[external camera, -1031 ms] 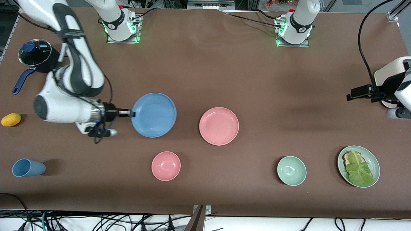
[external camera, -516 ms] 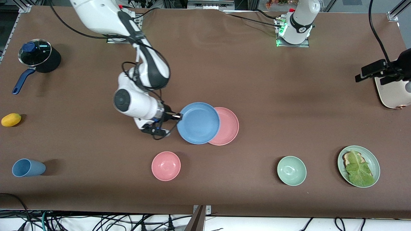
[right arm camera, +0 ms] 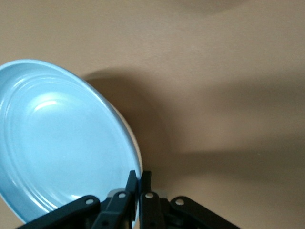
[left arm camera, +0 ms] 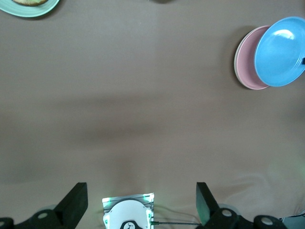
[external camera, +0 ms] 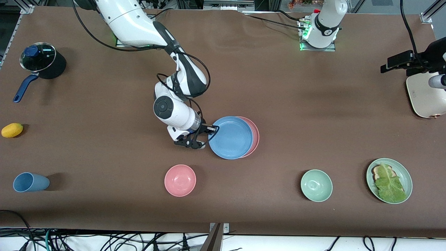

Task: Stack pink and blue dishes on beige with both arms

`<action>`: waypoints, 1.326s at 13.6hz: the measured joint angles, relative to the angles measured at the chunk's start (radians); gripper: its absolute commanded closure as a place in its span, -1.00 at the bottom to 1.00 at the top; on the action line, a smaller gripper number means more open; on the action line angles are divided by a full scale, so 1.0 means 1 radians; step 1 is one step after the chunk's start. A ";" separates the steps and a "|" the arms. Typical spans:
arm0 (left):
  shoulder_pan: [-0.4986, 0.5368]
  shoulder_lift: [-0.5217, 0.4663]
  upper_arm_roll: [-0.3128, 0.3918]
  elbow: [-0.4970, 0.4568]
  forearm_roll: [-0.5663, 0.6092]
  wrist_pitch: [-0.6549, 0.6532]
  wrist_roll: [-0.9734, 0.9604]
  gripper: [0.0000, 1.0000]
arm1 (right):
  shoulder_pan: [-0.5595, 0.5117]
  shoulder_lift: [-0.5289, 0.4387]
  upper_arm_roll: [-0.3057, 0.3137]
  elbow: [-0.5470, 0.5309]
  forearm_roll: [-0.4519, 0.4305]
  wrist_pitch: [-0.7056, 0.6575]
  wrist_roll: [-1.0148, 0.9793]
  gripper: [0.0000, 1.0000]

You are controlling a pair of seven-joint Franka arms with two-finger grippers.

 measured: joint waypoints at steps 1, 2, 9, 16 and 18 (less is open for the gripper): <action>0.000 0.000 -0.005 -0.004 0.007 0.000 0.000 -1.00 | 0.011 0.005 0.000 0.001 -0.001 0.012 0.000 1.00; 0.003 0.000 -0.007 -0.004 0.009 0.000 -0.002 -1.00 | 0.022 0.009 0.000 0.002 -0.009 0.017 0.000 1.00; 0.030 -0.014 -0.169 -0.005 0.111 0.000 -0.201 -1.00 | 0.034 0.026 -0.005 0.005 -0.083 0.027 0.002 -1.00; 0.052 -0.015 -0.160 -0.011 0.114 0.002 -0.113 -1.00 | 0.042 -0.048 -0.117 0.042 -0.155 -0.166 0.002 -1.00; 0.052 -0.015 -0.160 -0.012 0.114 0.002 -0.113 -1.00 | 0.040 -0.114 -0.202 0.045 -0.163 -0.294 -0.016 -1.00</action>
